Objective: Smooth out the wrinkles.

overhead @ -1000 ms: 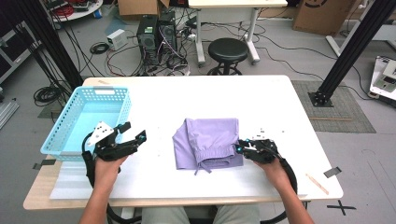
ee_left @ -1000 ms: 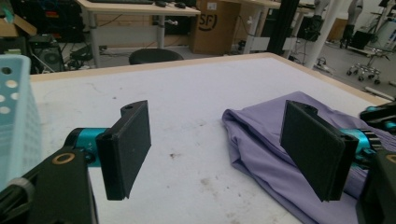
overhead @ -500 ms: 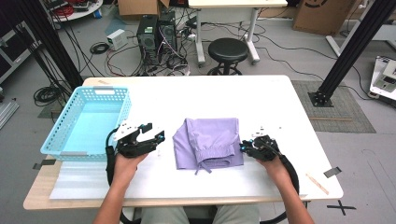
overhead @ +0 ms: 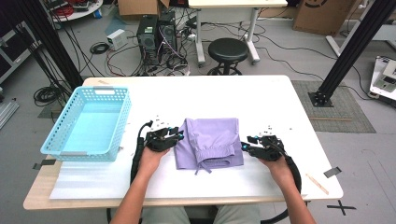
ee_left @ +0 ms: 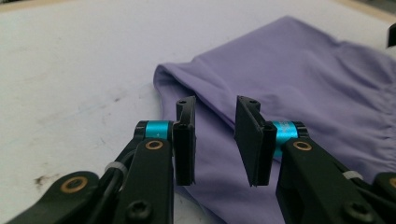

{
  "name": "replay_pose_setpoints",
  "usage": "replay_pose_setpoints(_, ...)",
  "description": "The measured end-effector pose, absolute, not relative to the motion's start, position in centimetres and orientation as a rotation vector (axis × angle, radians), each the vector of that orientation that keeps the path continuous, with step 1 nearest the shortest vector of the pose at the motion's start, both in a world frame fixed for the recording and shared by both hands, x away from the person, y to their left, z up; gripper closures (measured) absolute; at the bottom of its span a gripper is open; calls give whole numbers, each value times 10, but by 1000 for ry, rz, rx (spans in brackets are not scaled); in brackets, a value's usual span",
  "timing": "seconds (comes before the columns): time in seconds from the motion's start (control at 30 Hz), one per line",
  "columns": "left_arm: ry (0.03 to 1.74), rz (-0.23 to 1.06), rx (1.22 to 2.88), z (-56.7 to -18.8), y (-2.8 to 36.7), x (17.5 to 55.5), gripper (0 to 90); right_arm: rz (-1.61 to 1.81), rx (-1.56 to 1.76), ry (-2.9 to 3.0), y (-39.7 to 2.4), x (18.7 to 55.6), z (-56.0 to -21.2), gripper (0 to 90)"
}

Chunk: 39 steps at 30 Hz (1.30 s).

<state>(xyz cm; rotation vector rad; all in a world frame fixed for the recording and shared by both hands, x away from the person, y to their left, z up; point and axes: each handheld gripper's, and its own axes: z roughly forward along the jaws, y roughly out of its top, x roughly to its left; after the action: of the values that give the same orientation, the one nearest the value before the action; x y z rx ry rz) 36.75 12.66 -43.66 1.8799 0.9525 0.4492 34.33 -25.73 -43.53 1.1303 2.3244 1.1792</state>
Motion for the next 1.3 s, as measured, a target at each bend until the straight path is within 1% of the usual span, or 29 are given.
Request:
replay_pose_setpoints(0.2,1020,453,1964,-449,117,377,682,1185,1126,2321,-258,342,-435,583)
replay_pose_setpoints(0.27,1050,461,1965,-449,117,378,695,1186,1127,2321,-257,342,-434,582)
replay_pose_setpoints(0.37,1133,492,1981,-450,117,381,695,1193,1124,2321,-256,341,-434,581)
replay_pose_setpoints(0.43,1137,508,1991,-450,117,382,701,1200,1119,2317,-254,341,-432,573)
replay_pose_setpoints(0.5,1127,554,2014,-450,115,381,701,1225,1103,2310,-251,341,-430,567)
replay_pose_setpoints(0.53,1145,556,2007,-450,116,382,681,1235,1102,2308,-250,341,-429,563)
replay_pose_setpoints(0.6,1188,550,1983,-450,118,383,608,1255,1090,2306,-244,341,-426,546)
replay_pose_setpoints(0.73,1203,573,1956,-449,123,379,537,1265,1058,2327,-231,343,-424,526)
replay_pose_setpoints(0.97,1126,541,1800,-437,140,373,433,1261,1073,2401,-201,365,-432,489)
replay_pose_setpoints(1.1,1085,535,1746,-432,147,368,342,1162,1053,2537,-185,370,-444,487)
replay_pose_setpoints(1.17,1064,529,1727,-430,150,366,328,1130,1000,2551,-182,366,-445,491)
replay_pose_setpoints(1.3,1025,542,1700,-425,156,361,318,1225,982,2508,-183,366,-432,463)
